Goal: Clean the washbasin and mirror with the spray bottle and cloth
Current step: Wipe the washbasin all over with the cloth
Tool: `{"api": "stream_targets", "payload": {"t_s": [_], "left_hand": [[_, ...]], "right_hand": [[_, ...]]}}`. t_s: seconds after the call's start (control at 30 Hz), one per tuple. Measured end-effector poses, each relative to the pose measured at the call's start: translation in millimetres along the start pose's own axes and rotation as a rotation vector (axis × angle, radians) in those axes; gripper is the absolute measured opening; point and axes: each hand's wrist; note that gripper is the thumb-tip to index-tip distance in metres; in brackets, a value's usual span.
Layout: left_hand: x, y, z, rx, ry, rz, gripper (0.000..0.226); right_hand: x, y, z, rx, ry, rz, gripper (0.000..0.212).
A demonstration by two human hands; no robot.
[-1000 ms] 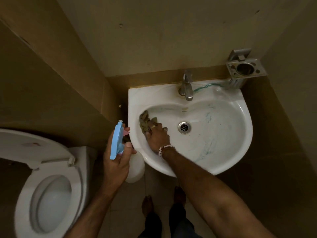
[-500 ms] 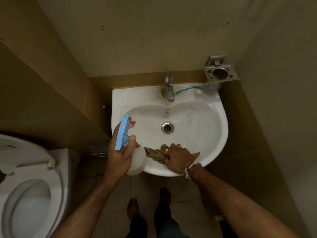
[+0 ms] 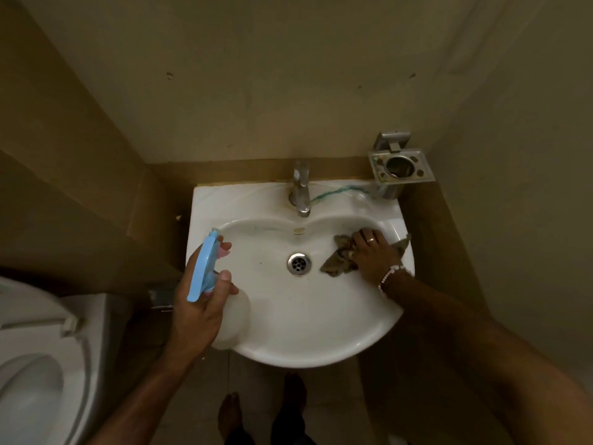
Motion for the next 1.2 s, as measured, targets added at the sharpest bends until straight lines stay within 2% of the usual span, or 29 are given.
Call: {"api": "stream_targets", "payload": {"t_s": [0.07,0.13,0.2,0.3,0.37,0.5,0.6,0.73,0.87,0.93,0.97,1.03,1.13,1.2], "left_hand": [[-1.3,-2.7,-0.5,0.009,0.007,-0.002,0.078],[-3.6,-2.5,-1.4,0.031,0.006,-0.008,0.084],[-0.6,3.3,-3.6,0.029,-0.005,-0.003,0.088],[2.1,18.4,-3.9,0.047,-0.015,0.053,0.041],[2.2,27.3,-3.1,0.034,0.041,0.059,0.050],[0.7,36.8,-0.9,-0.011,0.088,0.049,0.045],[-0.5,39.3,1.2,-0.009,0.059,0.039,0.041],[2.8,46.2,-1.5,0.034,0.031,0.005,0.035],[8.0,55.6,-8.2,0.030,0.039,-0.034,0.044],[10.0,58.5,-12.3,0.044,0.024,-0.071,0.068],[10.6,58.8,-14.0,0.039,0.014,-0.074,0.072],[10.6,58.4,-16.4,0.032,0.012,-0.057,0.044],[7.3,54.2,-17.3,0.012,0.013,-0.008,0.049],[4.2,51.3,-18.7,-0.005,-0.017,0.012,0.036]], "right_hand": [[6.2,1.5,14.3,0.015,-0.070,-0.058,0.008],[6.1,5.1,23.5,-0.037,-0.127,-0.097,0.016],[1.9,10.6,32.1,-0.012,-0.174,-0.131,0.020],[-2.4,9.2,43.9,0.038,-0.203,-0.175,0.019],[-5.5,11.8,45.7,0.060,-0.201,-0.167,0.019],[-5.3,21.1,32.3,0.120,-0.144,-0.070,0.015],[-10.0,23.1,15.5,0.103,-0.012,0.075,0.035],[-34.7,21.7,-12.6,0.025,0.138,0.240,0.041],[-81.0,7.2,-32.7,-0.005,0.134,0.353,0.048],[-103.7,-3.7,-31.4,-0.037,0.068,0.398,0.045],[-113.1,-8.1,-26.8,-0.050,0.027,0.405,0.043],[-118.3,-11.2,-13.1,-0.103,-0.054,0.420,0.042],[-105.7,-3.1,2.4,-0.109,-0.103,0.337,0.038],[-84.7,11.4,11.1,-0.094,-0.046,0.245,0.033]]}}
Point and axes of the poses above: each hand's wrist, its own z-axis towards the middle knuckle, its own y-axis out of the palm, x = y × z, and after that the axes turned 7 degrees about -z, right-handed
